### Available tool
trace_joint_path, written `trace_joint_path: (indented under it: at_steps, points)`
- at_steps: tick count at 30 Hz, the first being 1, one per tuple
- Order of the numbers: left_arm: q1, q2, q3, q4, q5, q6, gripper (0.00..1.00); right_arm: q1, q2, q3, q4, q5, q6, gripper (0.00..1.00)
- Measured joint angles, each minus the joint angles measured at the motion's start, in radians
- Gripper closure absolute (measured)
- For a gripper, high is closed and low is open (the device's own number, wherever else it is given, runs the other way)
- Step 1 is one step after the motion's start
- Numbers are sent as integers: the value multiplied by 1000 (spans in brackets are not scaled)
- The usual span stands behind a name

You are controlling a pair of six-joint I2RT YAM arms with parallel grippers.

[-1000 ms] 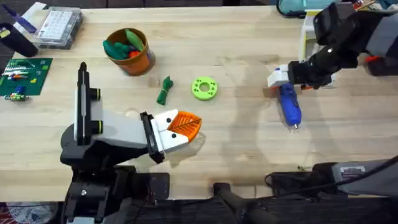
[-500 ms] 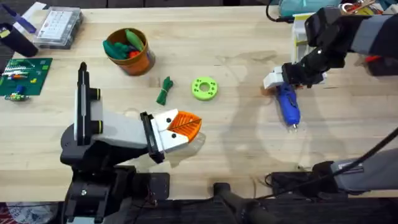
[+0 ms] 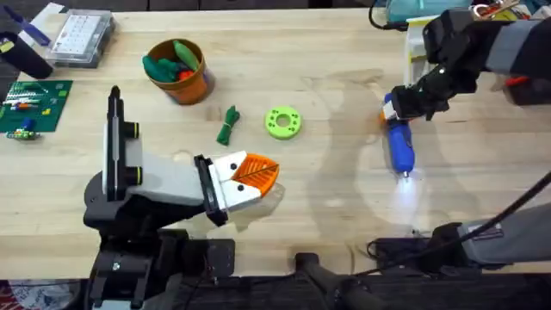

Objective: Pick up the gripper from the table and insert it into the empty holder that is missing its gripper. Then pick up a screw, insert it into the mounting hole, and use the screwdriver to tighten it. Finally, clean up the table by picking up the vegetable and placing it into the bucket.

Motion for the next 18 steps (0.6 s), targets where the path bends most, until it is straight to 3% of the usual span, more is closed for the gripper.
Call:
trace_joint_path:
  at_steps: [10,18]
  points:
    - [0,0,0,0,0,0,992,1,-9,16,-93,-30,0,974]
    - [0,0,0,0,0,0,992,1,-136,73,-153,-36,1,974]
